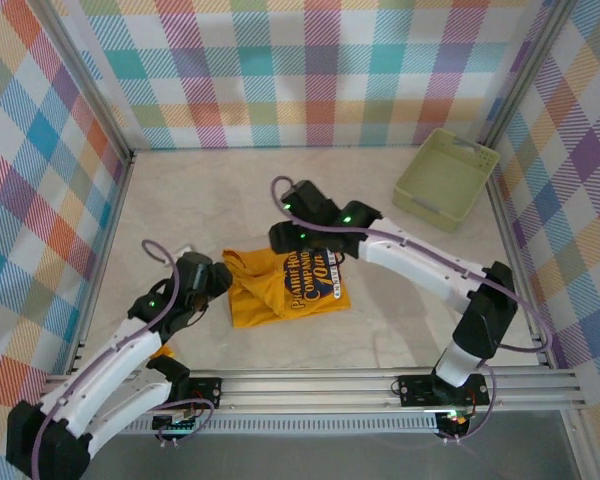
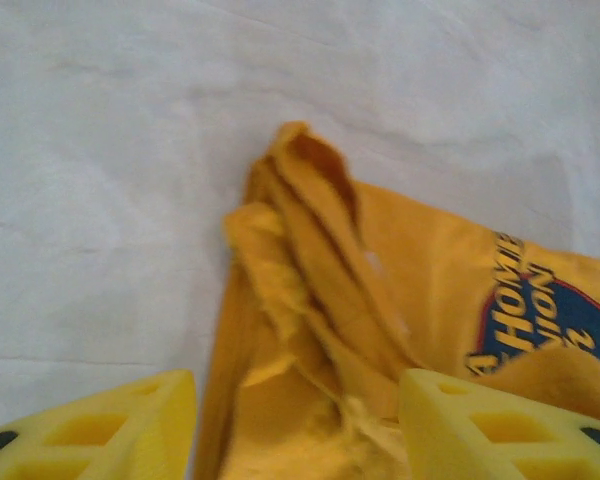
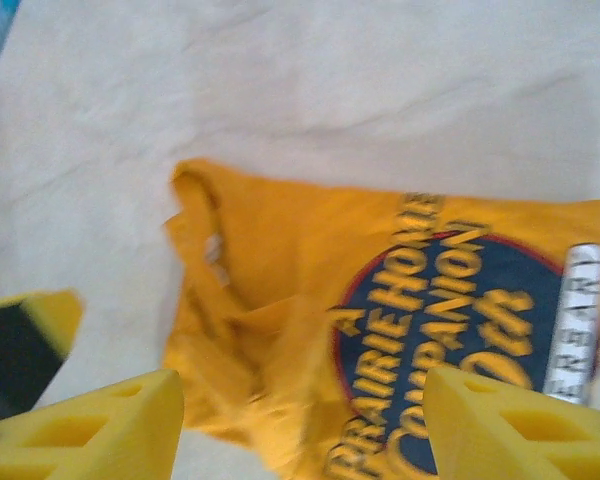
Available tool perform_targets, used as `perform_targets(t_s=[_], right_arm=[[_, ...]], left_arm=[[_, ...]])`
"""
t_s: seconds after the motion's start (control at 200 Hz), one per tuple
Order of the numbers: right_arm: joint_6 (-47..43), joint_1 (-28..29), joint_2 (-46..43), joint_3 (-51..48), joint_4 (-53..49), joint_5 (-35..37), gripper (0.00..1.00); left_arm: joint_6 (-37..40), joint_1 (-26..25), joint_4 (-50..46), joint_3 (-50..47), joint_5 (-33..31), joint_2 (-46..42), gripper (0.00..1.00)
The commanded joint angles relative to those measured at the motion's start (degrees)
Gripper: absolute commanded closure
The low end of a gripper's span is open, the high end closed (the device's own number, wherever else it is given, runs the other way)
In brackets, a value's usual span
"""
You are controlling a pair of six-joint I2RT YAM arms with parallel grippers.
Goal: Fold the inside-out t-shirt
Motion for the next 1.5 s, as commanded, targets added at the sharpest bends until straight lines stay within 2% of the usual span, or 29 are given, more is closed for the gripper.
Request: perform_targets(t_s=[0.0,0.08,0.305,0.445,0.55,0.73,0.85,0.975,1.065,1.295,1.37,1.495], right_arm=[[-1.01,-3.66,2.27,-5.31,2.13,0.57,0.36],[-1.15,-4.97,3.07,-7.97,5.00,-0.45,0.36],[2.76,-10.79,4.10,-15.99,12.75,-9.20,0.47],[3.59,-11.86,4.71,-18.73,15.66,-11.88,0.48],[4.16,-11.98,5.23,-20.03,18.03,-13.77,0.49],[4.48,-12.11,8.00,-20.49,19.05,-14.61,0.52],[5.34,-12.69,9.20,-20.95,16.99,-10.61,0.54],[6.56,-14.06,9.74,-22.45,15.07,-7.35,0.56],[6.87,-14.13,9.25,-24.13,14.82,-6.94,0.57],[10.54,-13.85,6.25,-31.55,15.35,-7.83,0.61],[12.50,-12.39,3.58,-34.01,15.27,-8.44,0.63],[15.17,-8.13,-2.32,-36.57,12.52,-6.05,0.62]], left_arm=[[4.11,-5.51,-1.02,7.10,1.65,7.16,0.43],[4.53,-10.25,-0.75,11.95,-0.43,13.62,0.39],[3.76,-20.86,1.99,22.25,-3.53,26.50,0.40],[2.98,-24.27,5.07,25.07,-2.15,32.57,0.41],[1.60,-24.33,6.91,24.38,-1.48,35.37,0.41],[-2.88,-23.91,5.81,19.83,-7.15,34.83,0.43],[-7.62,-22.13,0.54,14.67,-11.74,32.05,0.46],[-9.83,-18.64,0.02,7.15,-11.12,29.63,0.52],[-9.73,-16.39,-0.32,3.61,-10.69,27.94,0.58],[-9.46,-13.60,-1.21,-1.07,-11.62,22.30,0.60],[-6.93,-12.19,0.85,-0.60,-10.41,23.76,0.60],[-0.09,-9.31,5.80,3.58,-7.33,31.41,0.63]])
